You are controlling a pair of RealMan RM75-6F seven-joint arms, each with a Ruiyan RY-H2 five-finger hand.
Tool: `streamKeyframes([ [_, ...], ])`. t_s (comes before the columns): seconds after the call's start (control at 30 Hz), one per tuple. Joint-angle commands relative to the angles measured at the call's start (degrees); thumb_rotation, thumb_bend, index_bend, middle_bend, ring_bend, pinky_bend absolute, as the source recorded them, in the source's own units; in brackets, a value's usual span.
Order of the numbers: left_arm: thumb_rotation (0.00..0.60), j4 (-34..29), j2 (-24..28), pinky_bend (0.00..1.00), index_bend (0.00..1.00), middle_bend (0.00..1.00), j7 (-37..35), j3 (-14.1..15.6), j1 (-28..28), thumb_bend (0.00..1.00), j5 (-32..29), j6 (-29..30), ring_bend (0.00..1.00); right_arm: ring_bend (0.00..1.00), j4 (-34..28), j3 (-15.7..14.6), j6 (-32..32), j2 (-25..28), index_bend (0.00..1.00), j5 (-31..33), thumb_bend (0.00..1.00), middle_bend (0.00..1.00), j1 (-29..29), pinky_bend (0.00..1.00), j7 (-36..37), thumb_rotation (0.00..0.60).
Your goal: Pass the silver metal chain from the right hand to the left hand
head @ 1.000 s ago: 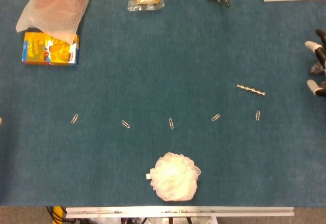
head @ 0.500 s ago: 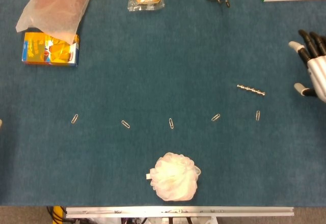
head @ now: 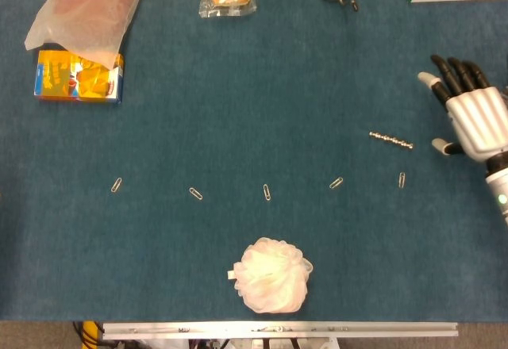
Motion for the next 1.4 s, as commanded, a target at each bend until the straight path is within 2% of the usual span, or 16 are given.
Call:
streamKeyframes([
  [0.03,0.600,0.22,-0.08,0.57,0.38,0.41,-0.27,0.07,0.14,0.15,-0.03,0.02,0.39,0.00,0.48,-0.25,-0.31,-0.70,0.14,-0.24,0.04,0.02,0.43,0.10,0.25,0.600],
  [1.4,0.600,1.94,-0.84,0.57,0.38,0.43,-3.08,0.07,1.90,0.15,0.27,1.42,0.39,0.00,7.90,-2.09,-5.03,-7.62,0.11,-0.45,0.04,0.00,4.95,0.05,-0.27,0.600],
])
